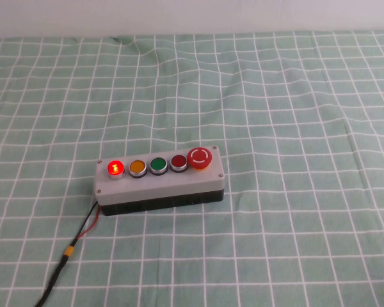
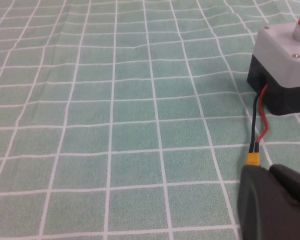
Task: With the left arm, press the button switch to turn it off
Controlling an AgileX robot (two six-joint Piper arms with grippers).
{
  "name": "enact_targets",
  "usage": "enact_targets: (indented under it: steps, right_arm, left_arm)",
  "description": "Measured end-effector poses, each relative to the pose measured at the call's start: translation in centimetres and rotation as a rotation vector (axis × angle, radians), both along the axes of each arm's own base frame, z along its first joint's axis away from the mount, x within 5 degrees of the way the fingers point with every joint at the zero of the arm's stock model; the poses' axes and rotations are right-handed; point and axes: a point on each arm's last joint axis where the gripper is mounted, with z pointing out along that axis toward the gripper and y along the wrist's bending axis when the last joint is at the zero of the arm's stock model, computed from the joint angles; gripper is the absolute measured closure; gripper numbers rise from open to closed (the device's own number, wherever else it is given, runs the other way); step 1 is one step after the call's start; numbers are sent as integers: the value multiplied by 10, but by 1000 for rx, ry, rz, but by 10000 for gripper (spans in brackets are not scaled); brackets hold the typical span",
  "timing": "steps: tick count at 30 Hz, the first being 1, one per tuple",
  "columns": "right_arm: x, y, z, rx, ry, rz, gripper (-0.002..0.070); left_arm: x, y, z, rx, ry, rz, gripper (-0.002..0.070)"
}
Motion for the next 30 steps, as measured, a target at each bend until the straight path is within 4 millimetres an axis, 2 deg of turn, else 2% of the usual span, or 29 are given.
enact_targets:
  steps: [10,15,21,26,30]
  right_arm:
    - [0,0,0,0,0,0,692]
    - [0,0,0,0,0,0,692]
    - [0,0,0,0,0,0,692]
    - [0,0,0,0,0,0,692]
    - [0,0,0,0,0,0,692]
  left_arm:
    - [0,0,1,-24,-13,6,677]
    - [3,-1,10,-38,-111,-5,678]
    - [4,-4,37,-76,-406,-39,678]
    - [-3,-6,64,-114,-712,-74,677]
    - [-9,-6,74,-129,-834,-87,677]
